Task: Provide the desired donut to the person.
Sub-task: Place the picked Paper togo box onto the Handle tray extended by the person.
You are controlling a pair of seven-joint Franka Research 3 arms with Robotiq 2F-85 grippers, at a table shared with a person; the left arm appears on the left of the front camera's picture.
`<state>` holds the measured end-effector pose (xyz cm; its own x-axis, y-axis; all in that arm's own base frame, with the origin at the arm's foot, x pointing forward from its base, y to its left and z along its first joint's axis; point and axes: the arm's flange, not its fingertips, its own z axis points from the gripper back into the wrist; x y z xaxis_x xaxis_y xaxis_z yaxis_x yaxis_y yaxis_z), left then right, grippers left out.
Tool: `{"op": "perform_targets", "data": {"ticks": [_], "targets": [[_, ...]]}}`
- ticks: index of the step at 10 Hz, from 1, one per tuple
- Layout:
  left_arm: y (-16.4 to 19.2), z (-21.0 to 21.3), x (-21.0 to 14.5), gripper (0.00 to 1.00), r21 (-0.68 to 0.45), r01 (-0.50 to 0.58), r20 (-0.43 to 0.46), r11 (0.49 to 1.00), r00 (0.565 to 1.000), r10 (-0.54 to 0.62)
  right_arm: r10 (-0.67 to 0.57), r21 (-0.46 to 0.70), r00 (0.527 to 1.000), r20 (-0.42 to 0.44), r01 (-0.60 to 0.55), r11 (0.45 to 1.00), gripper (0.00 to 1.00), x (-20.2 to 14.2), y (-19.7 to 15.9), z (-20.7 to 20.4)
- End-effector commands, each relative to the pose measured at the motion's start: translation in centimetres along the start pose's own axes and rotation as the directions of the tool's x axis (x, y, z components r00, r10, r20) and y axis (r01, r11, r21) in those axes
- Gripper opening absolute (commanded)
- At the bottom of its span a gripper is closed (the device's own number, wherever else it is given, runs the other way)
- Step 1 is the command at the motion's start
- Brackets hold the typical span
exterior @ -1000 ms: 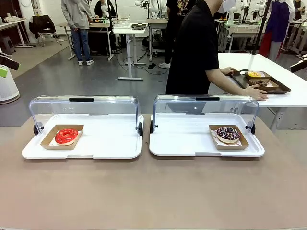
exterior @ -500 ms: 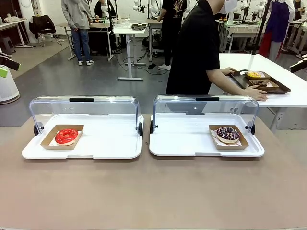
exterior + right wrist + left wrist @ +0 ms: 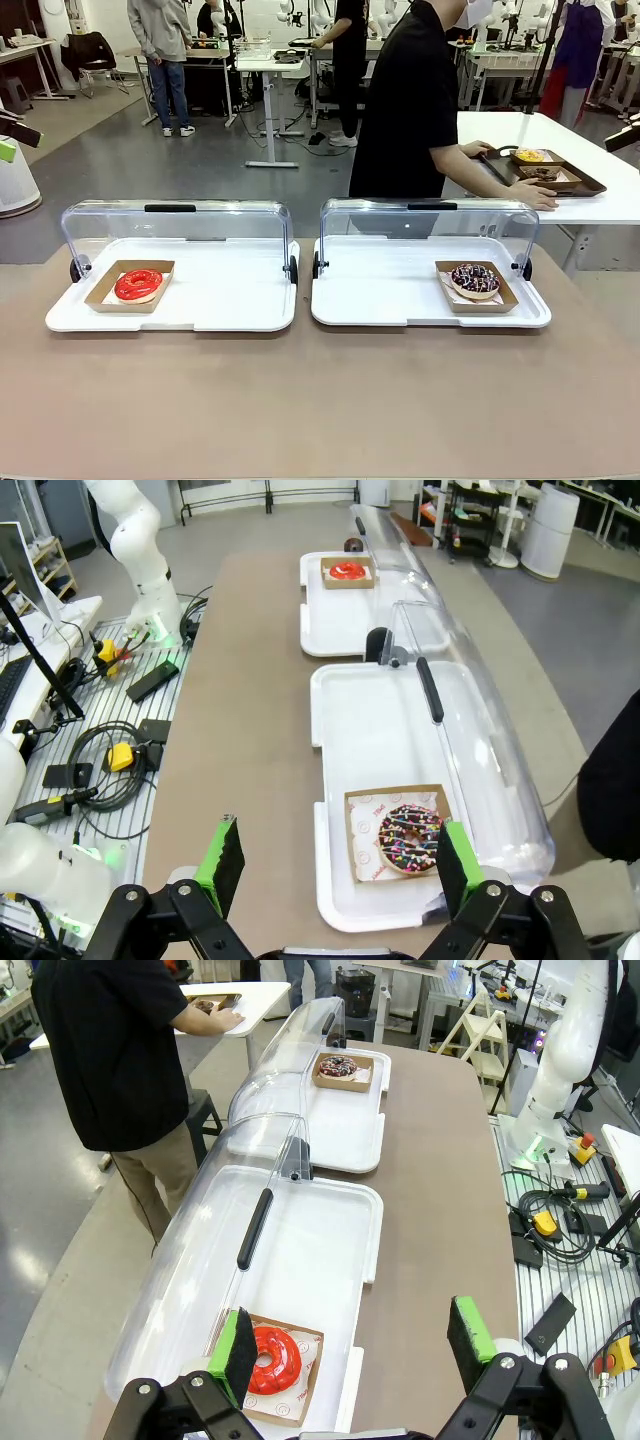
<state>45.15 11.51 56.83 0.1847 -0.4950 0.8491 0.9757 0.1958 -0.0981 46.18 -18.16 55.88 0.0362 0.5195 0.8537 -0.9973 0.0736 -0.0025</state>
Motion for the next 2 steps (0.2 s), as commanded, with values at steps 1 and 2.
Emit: {"op": "perform_targets", "data": {"ticks": [1,2], "targets": [[-0.21,0.06,0.08,1.0,0.001,-0.009,0.002,1.0,1.0,0.009,0.0,0.0,1.0,0.002,0.0,1.0,1.0,-0.08,0.07,-0.03],[-0.21,0.06,0.08,1.0,0.001,-0.009,0.002,1.0,1.0,0.009,0.0,0.0,1.0,0.002,0.0,1.0,1.0,-0.08,0.07,-0.03]]}}
